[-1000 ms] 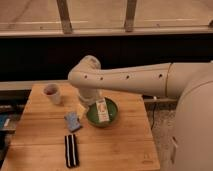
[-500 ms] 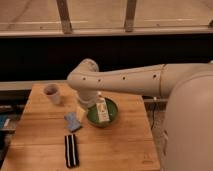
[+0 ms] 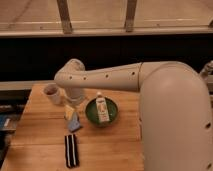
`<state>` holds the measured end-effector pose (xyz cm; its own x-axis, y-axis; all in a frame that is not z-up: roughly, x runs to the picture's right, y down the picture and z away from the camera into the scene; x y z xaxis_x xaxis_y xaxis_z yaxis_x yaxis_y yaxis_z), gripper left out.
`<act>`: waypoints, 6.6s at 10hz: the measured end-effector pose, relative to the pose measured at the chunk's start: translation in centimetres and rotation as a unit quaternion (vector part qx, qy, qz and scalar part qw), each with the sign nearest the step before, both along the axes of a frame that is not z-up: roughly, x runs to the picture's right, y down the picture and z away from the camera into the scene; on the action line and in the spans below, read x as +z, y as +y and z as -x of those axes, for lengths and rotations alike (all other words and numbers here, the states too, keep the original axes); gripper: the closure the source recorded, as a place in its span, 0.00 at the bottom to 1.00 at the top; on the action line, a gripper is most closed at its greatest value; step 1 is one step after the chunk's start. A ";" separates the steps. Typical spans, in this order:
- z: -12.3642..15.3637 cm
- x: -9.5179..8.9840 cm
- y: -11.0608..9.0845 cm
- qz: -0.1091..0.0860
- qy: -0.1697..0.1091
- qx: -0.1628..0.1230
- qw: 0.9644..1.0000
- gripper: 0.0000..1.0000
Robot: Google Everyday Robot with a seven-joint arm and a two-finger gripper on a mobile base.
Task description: Wipe the white sponge on the table
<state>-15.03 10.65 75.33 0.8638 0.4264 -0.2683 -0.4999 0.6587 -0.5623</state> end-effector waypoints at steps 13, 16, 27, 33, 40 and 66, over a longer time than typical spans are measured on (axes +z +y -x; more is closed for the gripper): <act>5.6 4.7 2.1 0.041 -0.046 -0.035 0.998 0.20; 5.4 6.3 3.3 0.061 -0.039 -0.039 0.997 0.20; 5.3 9.4 7.3 0.104 -0.031 -0.020 0.994 0.20; 6.9 9.4 7.7 0.095 -0.040 -0.033 0.994 0.74; 7.8 8.8 5.8 0.068 -0.054 -0.052 0.995 1.00; 13.3 5.9 5.3 0.076 -0.137 -0.116 0.981 1.00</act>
